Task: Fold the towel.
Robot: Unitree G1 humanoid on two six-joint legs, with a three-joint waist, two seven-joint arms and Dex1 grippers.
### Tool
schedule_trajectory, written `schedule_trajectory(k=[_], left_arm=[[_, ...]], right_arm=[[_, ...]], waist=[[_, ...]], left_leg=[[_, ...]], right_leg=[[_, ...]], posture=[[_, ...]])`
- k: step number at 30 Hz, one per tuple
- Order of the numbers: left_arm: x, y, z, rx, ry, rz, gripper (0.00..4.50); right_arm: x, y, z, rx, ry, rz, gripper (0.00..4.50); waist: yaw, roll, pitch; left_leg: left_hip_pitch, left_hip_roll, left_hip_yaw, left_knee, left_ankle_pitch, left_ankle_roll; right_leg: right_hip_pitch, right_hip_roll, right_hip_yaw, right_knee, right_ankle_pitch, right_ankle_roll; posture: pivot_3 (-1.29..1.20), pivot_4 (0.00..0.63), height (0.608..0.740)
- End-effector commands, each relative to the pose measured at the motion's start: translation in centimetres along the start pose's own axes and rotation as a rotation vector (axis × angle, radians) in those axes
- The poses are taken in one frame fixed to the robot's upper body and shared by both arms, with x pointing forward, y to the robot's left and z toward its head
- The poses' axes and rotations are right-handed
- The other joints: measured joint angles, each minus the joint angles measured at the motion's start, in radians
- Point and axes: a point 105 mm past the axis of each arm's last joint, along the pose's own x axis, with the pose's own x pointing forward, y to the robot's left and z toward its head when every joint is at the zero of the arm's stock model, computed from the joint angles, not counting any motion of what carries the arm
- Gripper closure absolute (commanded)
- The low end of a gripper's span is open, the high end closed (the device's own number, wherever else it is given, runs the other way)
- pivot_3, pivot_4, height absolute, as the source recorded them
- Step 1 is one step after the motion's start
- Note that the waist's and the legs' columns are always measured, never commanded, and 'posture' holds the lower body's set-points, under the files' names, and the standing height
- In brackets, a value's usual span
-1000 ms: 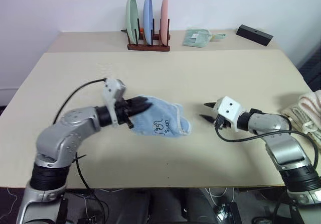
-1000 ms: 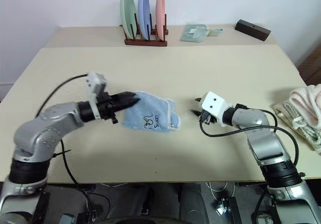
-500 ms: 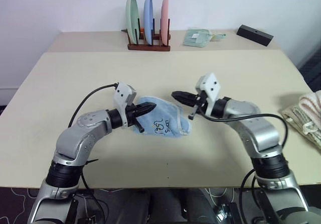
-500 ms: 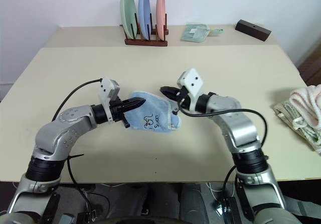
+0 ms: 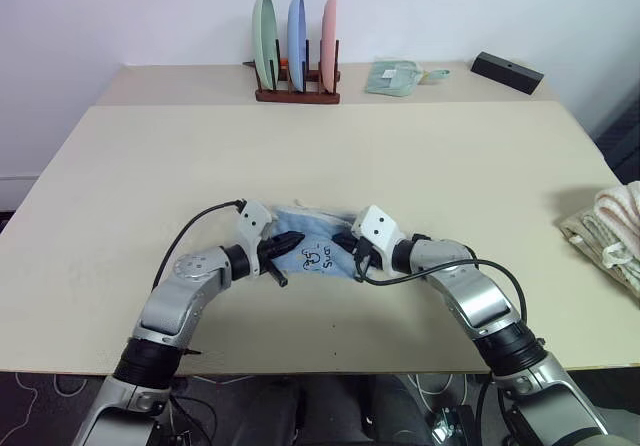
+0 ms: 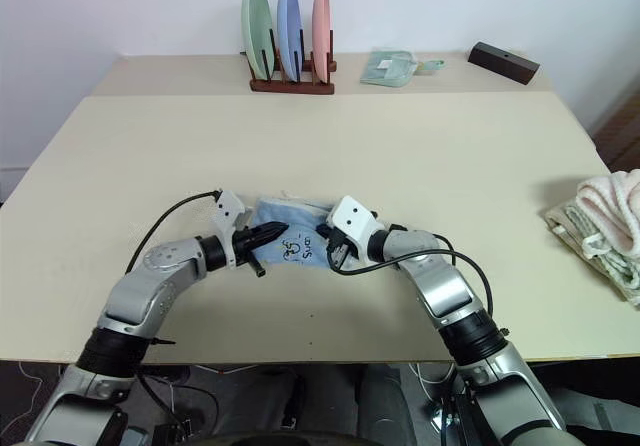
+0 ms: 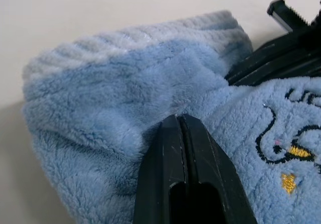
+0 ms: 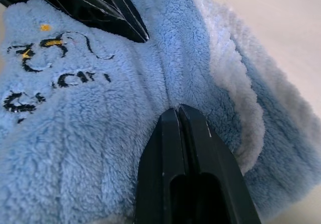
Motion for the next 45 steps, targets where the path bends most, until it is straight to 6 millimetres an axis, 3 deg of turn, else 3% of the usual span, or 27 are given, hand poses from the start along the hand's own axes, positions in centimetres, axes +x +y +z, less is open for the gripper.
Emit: schedule_trajectory(k=[1, 5, 8, 16, 22, 27, 30, 36, 40, 42, 45], left_arm=[[-0.8, 0.8, 2.5, 0.018, -0.112, 0.039, 4.5], [-2.6, 0.8, 4.4, 0.071, -0.168, 0.026, 4.5], [-4.2, 0.1, 4.1, 0.128, -0.13, -0.029, 4.5], [-6.8, -1.4, 2.9, 0.219, -0.025, -0.141, 4.5], [-7.0, -2.3, 3.0, 0.218, -0.027, -0.192, 4.5], [-7.1, -2.4, 2.8, 0.228, -0.016, -0.187, 4.5], [-7.1, -2.4, 2.8, 0.232, -0.019, -0.176, 4.5], [-7.3, -2.3, 2.8, 0.223, -0.024, -0.15, 4.5], [-7.2, -2.3, 2.9, 0.221, -0.034, -0.142, 4.5], [-7.1, -2.1, 3.1, 0.216, -0.043, -0.132, 4.5], [-6.7, -1.8, 3.2, 0.212, -0.052, -0.127, 4.5]], right_arm=[[-1.5, -1.7, 1.8, 0.049, -0.064, -0.041, 3.63], [-3.8, -2.6, 3.7, 0.154, -0.125, -0.048, 1.63], [-5.2, -2.7, 3.9, 0.271, -0.116, -0.045, 0.14], [-6.3, -1.5, 1.1, 0.702, -0.013, -0.027, 0.06], [-4.3, -0.3, 0.5, 0.844, 0.026, 0.0, 0.06], [-2.2, 1.3, 1.3, 0.857, 0.029, 0.076, 0.06], [-1.4, 1.1, 1.9, 0.878, 0.004, 0.073, 1.26], [-1.7, 0.1, 2.9, 0.893, -0.059, 0.048, 4.43], [-3.3, -2.2, 3.7, 0.891, -0.142, -0.042, 4.48], [-5.0, -4.8, 4.1, 0.896, -0.21, -0.155, 4.48], [-9.5, -10.2, 3.9, 0.904, -0.315, -0.418, 4.48]], waist=[[0.0, 0.0, 0.0], [-0.001, 0.0, 0.0], [-0.006, 0.0, 0.0], [0.0, 0.001, 0.001], [-0.007, 0.002, 0.001], [-0.02, 0.002, 0.001], [-0.026, 0.002, 0.001], [-0.025, 0.002, 0.001], [-0.024, 0.002, 0.001], [-0.024, 0.003, 0.001], [-0.019, 0.003, 0.002]], left_leg=[[0.0, 0.0, 0.0, 0.0, 0.0, 0.0], [-0.003, 0.0, 0.0, 0.0, 0.0, 0.0], [-0.006, 0.001, 0.0, 0.0, 0.0, 0.0], [-0.009, 0.001, 0.0, 0.0, -0.002, 0.004], [-0.009, 0.001, 0.0, 0.0, -0.002, 0.004], [-0.009, 0.001, 0.0, -0.001, -0.002, 0.004], [-0.009, 0.001, 0.0, 0.0, -0.002, 0.003], [-0.011, 0.001, 0.0, 0.0, 0.0, 0.0], [-0.011, 0.001, 0.0, 0.0, 0.0, 0.001], [-0.011, 0.001, 0.0, 0.0, -0.001, 0.001], [-0.011, 0.0, 0.0, 0.0, -0.001, 0.001]], right_leg=[[0.0, 0.0, 0.0, 0.0, 0.0, 0.0], [-0.003, 0.0, 0.0, 0.0, 0.0, 0.0], [-0.006, 0.0, 0.0, 0.0, 0.0, 0.0], [-0.008, -0.001, 0.0, 0.0, 0.0, -0.001], [-0.009, -0.001, 0.0, 0.001, 0.0, -0.001], [-0.01, 0.0, 0.0, 0.001, 0.001, -0.001], [-0.01, 0.0, 0.0, 0.001, 0.001, -0.001], [-0.012, 0.0, 0.0, 0.002, 0.001, -0.001], [-0.012, 0.0, 0.0, 0.002, 0.001, -0.001], [-0.012, 0.0, 0.0, 0.002, 0.001, -0.001], [-0.012, 0.0, 0.0, 0.002, 0.001, -0.001]], posture=[[0.0, 0.15, 0.721], [0.0, 0.15, 0.721], [0.0, 0.15, 0.721], [0.0, 0.15, 0.721], [0.0, 0.15, 0.721], [0.0, 0.15, 0.721], [0.0, 0.15, 0.721], [0.0, 0.15, 0.721], [0.0, 0.15, 0.721], [0.0, 0.15, 0.721], [0.0, 0.15, 0.721]])
